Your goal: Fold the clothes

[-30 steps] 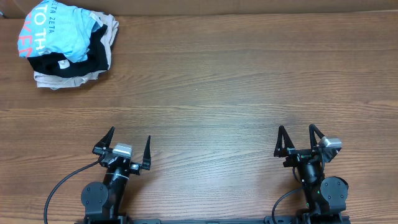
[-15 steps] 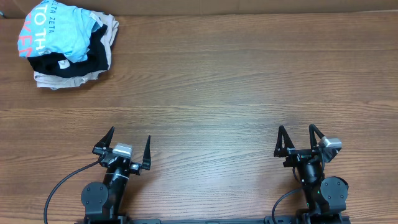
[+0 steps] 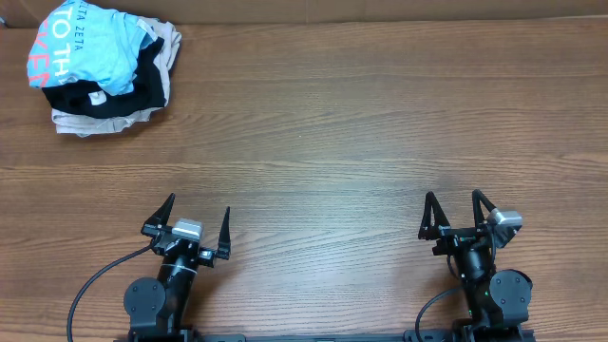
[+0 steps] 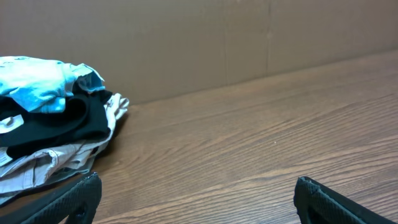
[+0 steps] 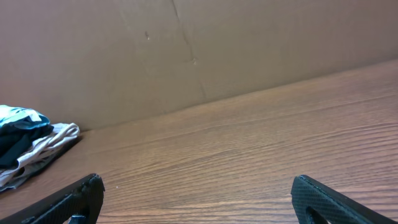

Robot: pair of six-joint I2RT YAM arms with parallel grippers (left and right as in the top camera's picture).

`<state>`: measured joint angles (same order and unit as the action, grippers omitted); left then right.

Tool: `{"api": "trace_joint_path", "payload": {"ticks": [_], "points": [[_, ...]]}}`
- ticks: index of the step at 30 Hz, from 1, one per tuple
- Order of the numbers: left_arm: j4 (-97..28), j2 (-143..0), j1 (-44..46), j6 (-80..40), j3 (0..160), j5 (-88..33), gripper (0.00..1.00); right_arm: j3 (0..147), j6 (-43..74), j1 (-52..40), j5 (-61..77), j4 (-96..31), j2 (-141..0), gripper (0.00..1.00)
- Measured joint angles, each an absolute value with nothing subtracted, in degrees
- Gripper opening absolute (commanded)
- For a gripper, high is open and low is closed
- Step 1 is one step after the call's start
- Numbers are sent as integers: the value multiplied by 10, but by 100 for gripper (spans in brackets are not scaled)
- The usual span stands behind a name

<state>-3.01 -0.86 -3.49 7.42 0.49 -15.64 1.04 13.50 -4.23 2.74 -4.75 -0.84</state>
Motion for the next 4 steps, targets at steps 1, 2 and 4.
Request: {"api": "trace_joint_path", "payload": {"ticks": [1, 2, 4], "points": [[-30, -9, -35, 74, 5, -156, 100, 10, 135, -42, 27, -48, -8, 100], [-30, -9, -35, 74, 5, -156, 100, 10, 135, -42, 27, -48, -8, 100], [-30, -9, -35, 74, 5, -156, 100, 10, 135, -42, 27, -48, -8, 100]]}}
